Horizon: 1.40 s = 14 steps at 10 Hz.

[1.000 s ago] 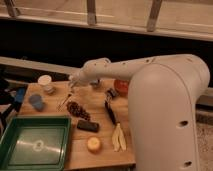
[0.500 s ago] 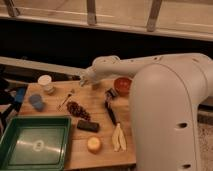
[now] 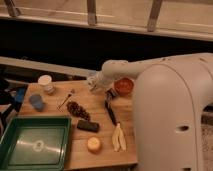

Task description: Place towel in table surface

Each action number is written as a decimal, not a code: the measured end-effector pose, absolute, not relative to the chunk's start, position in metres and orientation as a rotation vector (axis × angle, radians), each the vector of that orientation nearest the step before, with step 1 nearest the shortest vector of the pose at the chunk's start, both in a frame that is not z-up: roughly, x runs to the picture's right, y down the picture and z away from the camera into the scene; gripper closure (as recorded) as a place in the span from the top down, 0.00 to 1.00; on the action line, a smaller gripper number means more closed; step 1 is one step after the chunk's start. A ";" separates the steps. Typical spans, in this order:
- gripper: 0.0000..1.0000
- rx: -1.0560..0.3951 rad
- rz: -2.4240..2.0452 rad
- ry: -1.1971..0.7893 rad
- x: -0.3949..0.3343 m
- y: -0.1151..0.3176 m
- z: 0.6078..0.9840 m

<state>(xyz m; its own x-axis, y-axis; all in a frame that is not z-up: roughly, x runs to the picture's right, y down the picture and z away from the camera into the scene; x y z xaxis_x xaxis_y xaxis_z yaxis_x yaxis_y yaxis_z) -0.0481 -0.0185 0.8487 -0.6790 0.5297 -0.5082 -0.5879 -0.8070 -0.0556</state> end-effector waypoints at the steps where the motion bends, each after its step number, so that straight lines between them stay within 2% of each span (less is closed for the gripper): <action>1: 0.33 -0.699 2.412 0.196 -0.050 -0.011 0.854; 3: 0.55 -0.746 2.391 0.324 -0.057 0.017 0.872; 5: 0.62 -0.806 2.378 0.433 -0.058 0.038 0.879; 7: 0.62 -0.826 2.390 0.437 -0.055 0.042 0.877; 11: 0.62 -0.886 2.436 0.243 -0.054 0.024 0.859; 14: 0.62 -0.877 2.456 0.128 -0.056 0.016 0.850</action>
<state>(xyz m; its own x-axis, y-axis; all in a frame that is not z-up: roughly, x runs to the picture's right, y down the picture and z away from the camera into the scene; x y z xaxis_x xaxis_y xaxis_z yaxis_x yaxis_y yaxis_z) -0.0560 0.0158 0.8498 -0.6523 0.4453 -0.6133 -0.5068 -0.8579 -0.0839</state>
